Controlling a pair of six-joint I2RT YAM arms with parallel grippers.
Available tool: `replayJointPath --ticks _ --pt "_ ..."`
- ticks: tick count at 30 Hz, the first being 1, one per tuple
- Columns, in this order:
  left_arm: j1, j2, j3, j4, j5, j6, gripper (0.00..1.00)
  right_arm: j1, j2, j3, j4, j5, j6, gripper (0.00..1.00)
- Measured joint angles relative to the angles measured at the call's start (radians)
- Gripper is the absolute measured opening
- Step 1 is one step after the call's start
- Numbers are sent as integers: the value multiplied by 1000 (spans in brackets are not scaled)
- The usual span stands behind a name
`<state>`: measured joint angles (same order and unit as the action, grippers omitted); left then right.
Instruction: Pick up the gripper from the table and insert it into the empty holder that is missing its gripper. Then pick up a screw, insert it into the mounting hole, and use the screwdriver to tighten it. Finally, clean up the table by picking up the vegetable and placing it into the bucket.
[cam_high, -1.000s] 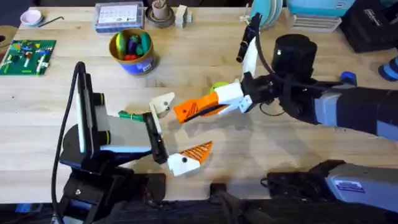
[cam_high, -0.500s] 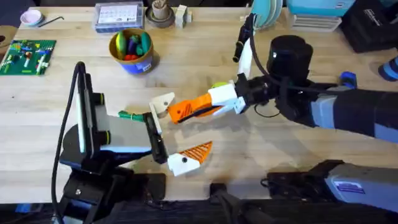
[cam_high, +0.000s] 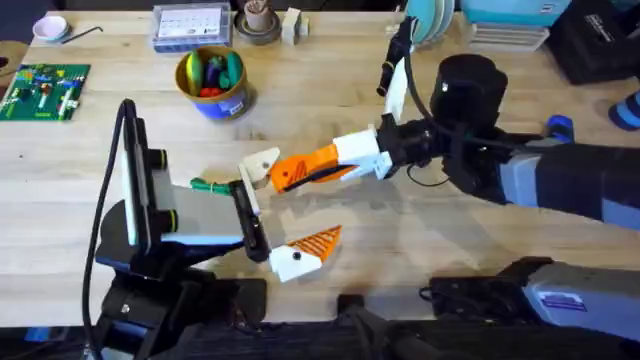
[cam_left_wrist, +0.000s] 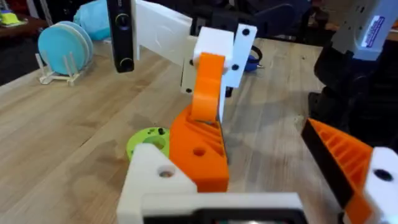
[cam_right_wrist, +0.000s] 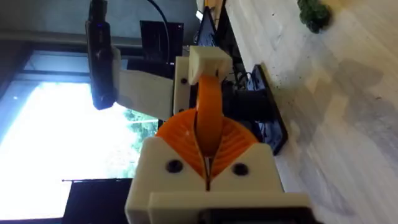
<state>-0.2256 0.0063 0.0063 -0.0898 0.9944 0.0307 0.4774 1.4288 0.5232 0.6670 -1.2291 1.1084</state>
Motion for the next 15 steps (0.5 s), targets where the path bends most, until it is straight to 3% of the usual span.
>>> replayJointPath --ticks 15 --pt "15 0 0 5 -70 -12 993 61 19 0 26 133 -1 8"
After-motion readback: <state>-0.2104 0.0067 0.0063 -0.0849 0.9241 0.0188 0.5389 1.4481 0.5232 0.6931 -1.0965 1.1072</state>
